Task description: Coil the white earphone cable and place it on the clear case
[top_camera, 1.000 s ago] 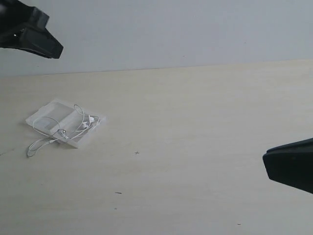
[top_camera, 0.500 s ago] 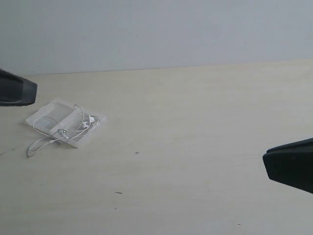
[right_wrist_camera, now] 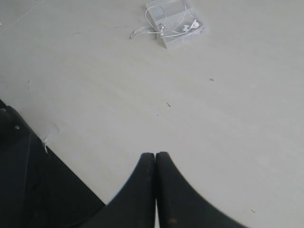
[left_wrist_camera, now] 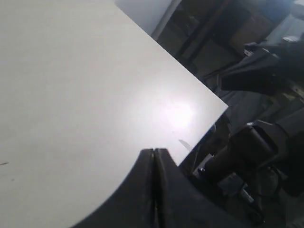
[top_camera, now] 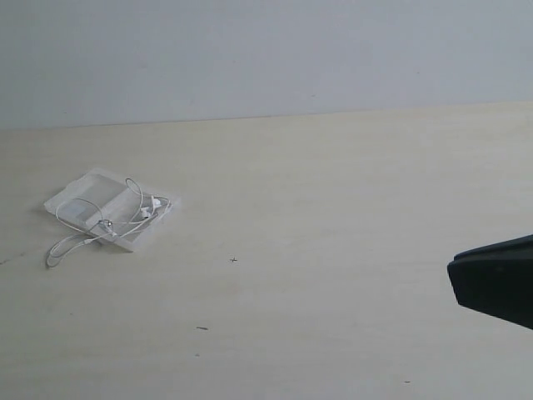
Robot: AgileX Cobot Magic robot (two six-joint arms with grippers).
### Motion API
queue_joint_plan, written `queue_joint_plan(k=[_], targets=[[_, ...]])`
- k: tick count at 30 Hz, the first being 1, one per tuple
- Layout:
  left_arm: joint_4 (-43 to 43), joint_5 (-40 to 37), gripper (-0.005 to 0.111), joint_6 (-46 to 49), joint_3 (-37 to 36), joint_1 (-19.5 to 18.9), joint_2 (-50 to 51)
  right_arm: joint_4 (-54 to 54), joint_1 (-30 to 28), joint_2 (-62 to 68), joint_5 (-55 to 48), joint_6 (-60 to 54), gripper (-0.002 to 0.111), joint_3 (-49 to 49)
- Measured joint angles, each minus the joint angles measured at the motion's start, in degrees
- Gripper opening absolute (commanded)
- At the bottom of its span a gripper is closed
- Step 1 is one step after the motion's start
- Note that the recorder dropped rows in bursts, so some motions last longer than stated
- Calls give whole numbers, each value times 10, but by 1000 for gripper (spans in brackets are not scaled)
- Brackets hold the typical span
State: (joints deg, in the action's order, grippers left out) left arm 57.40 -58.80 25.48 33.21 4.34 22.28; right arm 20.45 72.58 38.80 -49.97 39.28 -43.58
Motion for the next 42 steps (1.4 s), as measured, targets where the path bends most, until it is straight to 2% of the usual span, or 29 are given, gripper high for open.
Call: queue_joint_plan(k=[4,8,13,18,23,31,38,42], targets=[[1,-30,0,-3,-1,0,-24,0,0,0,0,0,0,0],[0,-22,0,4,-4,0,-34,0,0,0,0,0,0,0],[-3,97,0,54,-34,0,-36,0,0,0,0,0,0,0],[-5,221,0,67,-96,0,-36,0,0,0,0,0,0,0],[-9,300,0,69,-136,0,-60,0,0,0,0,0,0,0],[-53,330,0,70,-144,-3,-143,0,0,0,0,0,0,0],[-100,348,0,70,-144,-45,-197,0,0,0,0,0,0,0],[-177,353,0,71,-146,-54,-219,0,0,0,0,0,0,0]])
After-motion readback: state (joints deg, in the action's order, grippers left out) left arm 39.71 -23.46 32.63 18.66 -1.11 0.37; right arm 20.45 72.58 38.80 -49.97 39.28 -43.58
